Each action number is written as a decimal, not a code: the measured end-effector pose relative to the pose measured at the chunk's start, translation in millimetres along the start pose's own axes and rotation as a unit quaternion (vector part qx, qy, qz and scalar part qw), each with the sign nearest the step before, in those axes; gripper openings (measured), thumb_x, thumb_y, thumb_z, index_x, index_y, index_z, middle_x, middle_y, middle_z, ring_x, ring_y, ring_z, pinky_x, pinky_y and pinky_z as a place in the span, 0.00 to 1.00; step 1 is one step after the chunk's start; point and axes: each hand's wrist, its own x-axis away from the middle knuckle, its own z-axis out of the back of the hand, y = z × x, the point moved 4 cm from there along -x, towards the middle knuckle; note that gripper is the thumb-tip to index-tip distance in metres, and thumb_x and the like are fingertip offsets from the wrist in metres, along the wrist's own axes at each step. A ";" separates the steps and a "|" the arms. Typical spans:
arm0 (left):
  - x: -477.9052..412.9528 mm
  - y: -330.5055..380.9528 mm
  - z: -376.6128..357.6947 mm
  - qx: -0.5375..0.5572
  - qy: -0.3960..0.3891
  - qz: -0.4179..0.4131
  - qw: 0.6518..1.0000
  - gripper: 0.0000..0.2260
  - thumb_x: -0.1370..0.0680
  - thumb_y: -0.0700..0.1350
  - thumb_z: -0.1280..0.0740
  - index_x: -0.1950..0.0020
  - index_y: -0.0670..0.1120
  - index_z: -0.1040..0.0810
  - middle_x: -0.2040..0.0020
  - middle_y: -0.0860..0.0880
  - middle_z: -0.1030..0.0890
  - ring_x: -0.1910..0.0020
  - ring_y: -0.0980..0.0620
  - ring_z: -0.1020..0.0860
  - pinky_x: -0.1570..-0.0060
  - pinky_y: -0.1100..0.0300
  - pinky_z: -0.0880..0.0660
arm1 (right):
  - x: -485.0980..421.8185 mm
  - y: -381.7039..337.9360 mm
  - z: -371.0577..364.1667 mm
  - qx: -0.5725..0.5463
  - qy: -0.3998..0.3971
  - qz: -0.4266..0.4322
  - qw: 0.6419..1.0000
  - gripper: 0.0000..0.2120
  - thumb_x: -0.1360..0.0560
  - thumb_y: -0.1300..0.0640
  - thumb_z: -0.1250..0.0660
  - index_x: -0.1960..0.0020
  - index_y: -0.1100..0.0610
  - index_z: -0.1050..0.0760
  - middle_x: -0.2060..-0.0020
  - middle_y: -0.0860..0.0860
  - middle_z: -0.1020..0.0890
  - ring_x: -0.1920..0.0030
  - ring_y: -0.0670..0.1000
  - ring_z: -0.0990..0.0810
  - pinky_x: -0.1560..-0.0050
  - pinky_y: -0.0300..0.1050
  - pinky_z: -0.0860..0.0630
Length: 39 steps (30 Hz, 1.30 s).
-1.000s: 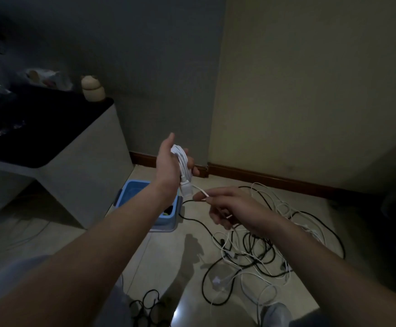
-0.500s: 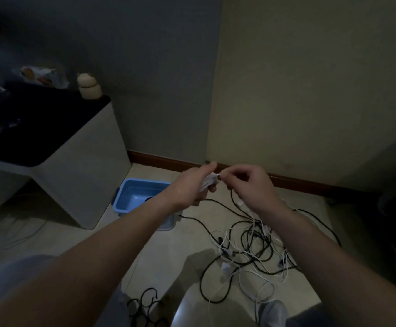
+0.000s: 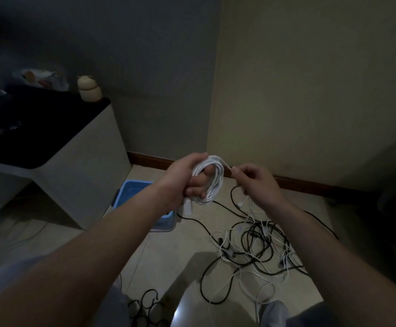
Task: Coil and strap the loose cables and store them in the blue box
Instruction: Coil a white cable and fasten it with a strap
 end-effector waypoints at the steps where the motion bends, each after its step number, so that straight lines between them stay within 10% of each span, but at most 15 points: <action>1: 0.1 1.1 1.4 0.038 -0.007 -0.002 0.999 0.20 0.16 0.52 0.48 0.65 0.46 0.31 0.81 0.53 0.42 0.84 0.56 0.44 0.74 0.61 0.32 | -0.2 3.3 1.5 0.009 -0.002 -0.014 1.000 0.17 0.20 0.50 0.33 0.59 0.62 0.24 0.71 0.50 0.26 0.73 0.45 0.31 0.71 0.38 0.32; 12: -5.1 6.4 25.3 0.289 0.063 -0.084 0.952 0.23 0.16 0.58 0.48 0.57 0.42 0.27 0.69 0.50 0.36 0.71 0.52 0.35 0.59 0.57 0.30 | 7.8 6.5 -21.0 -0.002 -0.129 -0.072 0.989 0.04 0.19 0.61 0.37 0.48 0.57 0.23 0.71 0.49 0.22 0.73 0.52 0.30 0.73 0.41 0.31; 22: -8.9 5.0 45.6 0.236 0.162 -0.119 0.951 0.22 0.19 0.61 0.44 0.54 0.43 0.28 0.66 0.48 0.30 0.66 0.50 0.30 0.55 0.55 0.30 | 30.5 -13.9 -40.3 0.002 -0.268 -0.069 0.961 0.14 0.18 0.61 0.38 0.34 0.52 0.22 0.69 0.49 0.23 0.72 0.47 0.29 0.72 0.41 0.29; 28: -17.9 -2.8 38.6 -0.001 0.188 -0.099 0.977 0.24 0.18 0.63 0.46 0.52 0.42 0.27 0.71 0.47 0.28 0.70 0.48 0.28 0.62 0.56 0.28 | 25.5 -22.1 -38.5 -0.023 -0.228 -0.033 0.973 0.11 0.24 0.67 0.36 0.46 0.59 0.17 0.66 0.50 0.17 0.70 0.47 0.23 0.67 0.38 0.26; 36: -13.3 -21.3 19.8 -0.307 0.108 -0.032 0.945 0.40 0.34 0.78 0.50 0.40 0.50 0.24 0.50 0.44 0.19 0.50 0.40 0.22 0.38 0.41 0.27 | 25.6 -22.2 -32.0 -0.055 -0.238 -0.027 0.969 0.09 0.25 0.69 0.35 0.49 0.66 0.17 0.66 0.50 0.17 0.71 0.49 0.25 0.66 0.42 0.24; 39: -11.3 -24.5 21.1 -0.340 0.090 0.001 0.936 0.32 0.35 0.79 0.48 0.59 0.54 0.19 0.65 0.46 0.20 0.65 0.44 0.25 0.61 0.51 0.27 | 22.6 -27.9 -24.1 -0.065 -0.190 -0.011 0.980 0.10 0.25 0.70 0.34 0.55 0.59 0.17 0.68 0.51 0.17 0.70 0.47 0.25 0.68 0.40 0.27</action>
